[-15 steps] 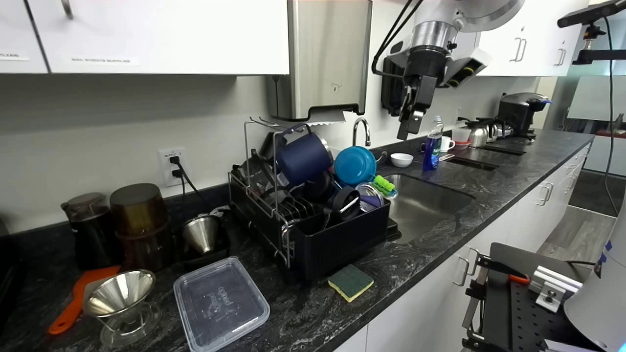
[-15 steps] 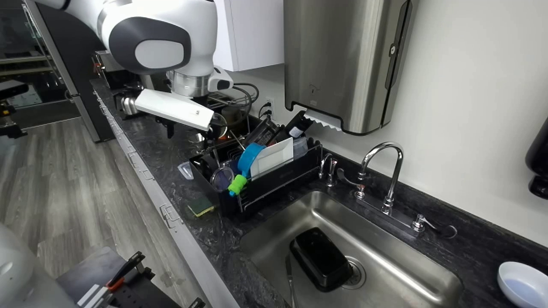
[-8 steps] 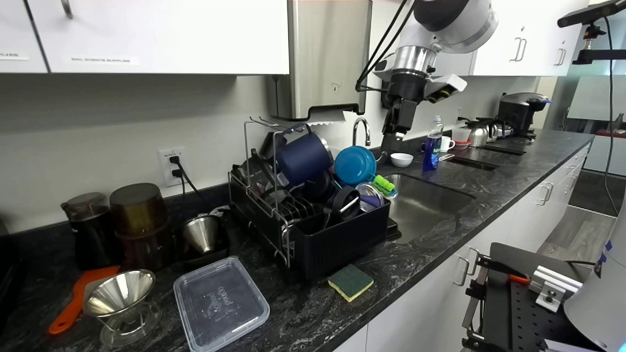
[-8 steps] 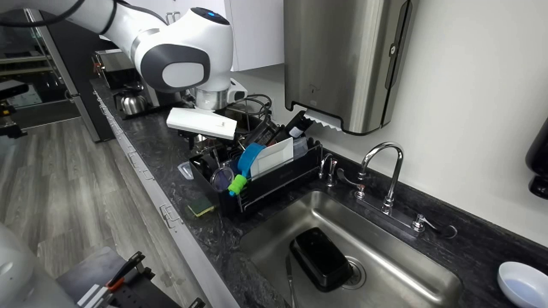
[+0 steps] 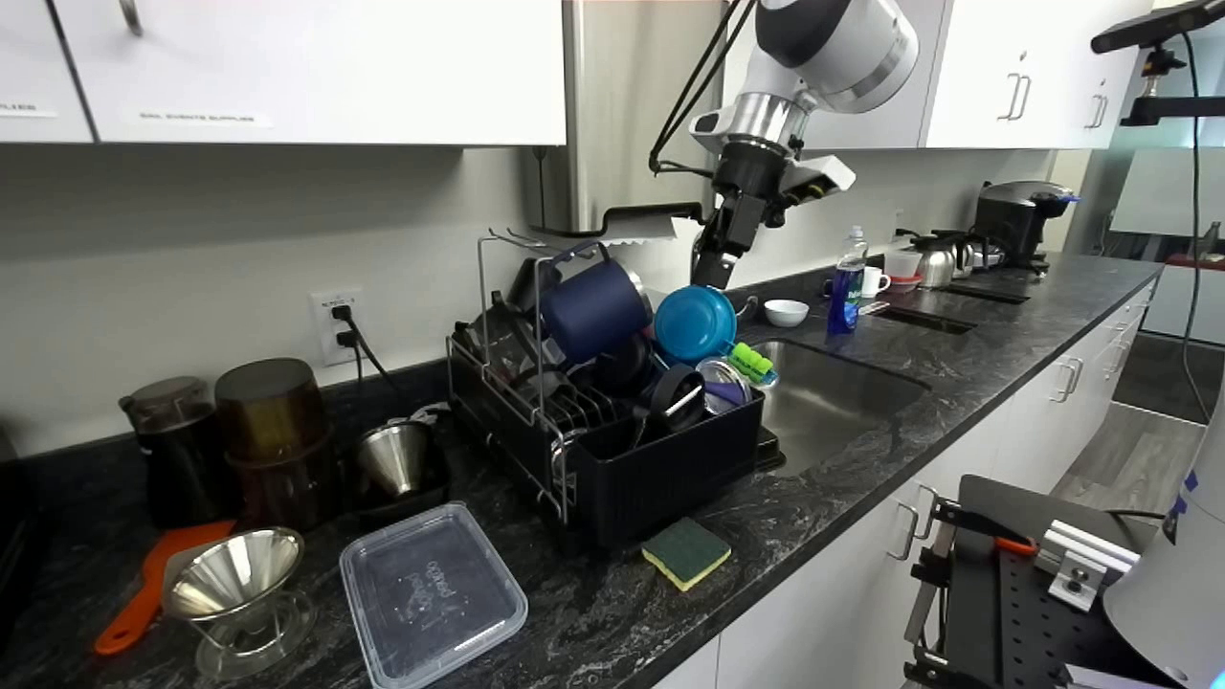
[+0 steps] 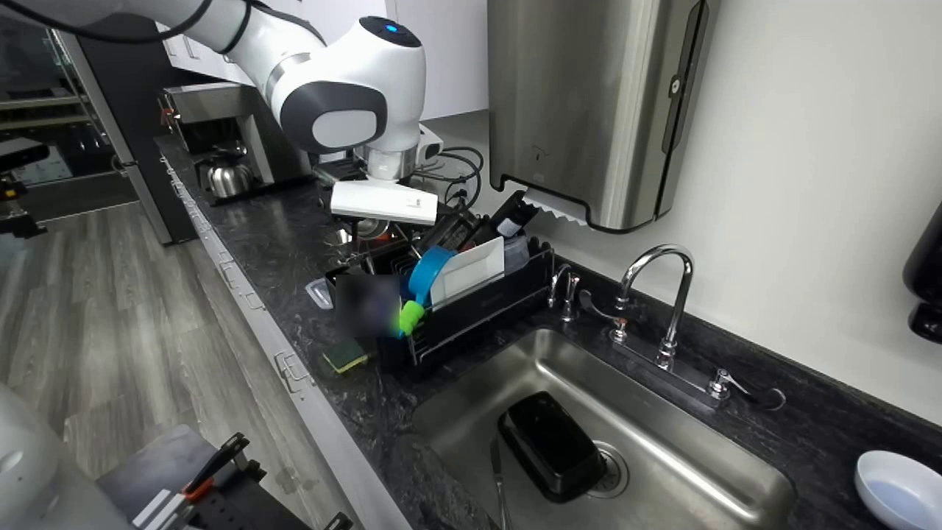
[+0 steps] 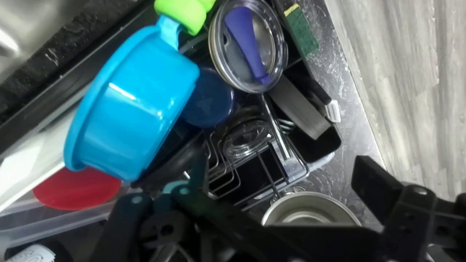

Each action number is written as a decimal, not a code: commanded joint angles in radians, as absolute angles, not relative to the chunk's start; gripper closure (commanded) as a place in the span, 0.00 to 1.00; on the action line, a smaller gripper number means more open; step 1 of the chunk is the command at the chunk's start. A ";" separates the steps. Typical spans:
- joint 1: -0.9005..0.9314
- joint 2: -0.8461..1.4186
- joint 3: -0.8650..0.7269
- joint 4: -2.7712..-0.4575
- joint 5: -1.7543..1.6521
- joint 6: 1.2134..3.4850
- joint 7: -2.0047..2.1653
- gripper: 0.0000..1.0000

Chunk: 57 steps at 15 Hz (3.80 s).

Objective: Put the cup in the sink

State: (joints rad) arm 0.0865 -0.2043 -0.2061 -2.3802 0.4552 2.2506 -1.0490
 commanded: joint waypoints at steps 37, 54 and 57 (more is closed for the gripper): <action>-0.102 -0.185 -0.221 -2.452 1.158 1.822 -2.026 0.00; -0.081 -0.237 -0.103 -2.552 1.335 2.133 -2.083 0.00; -0.079 -0.225 -0.094 -2.549 1.353 2.155 -2.080 0.00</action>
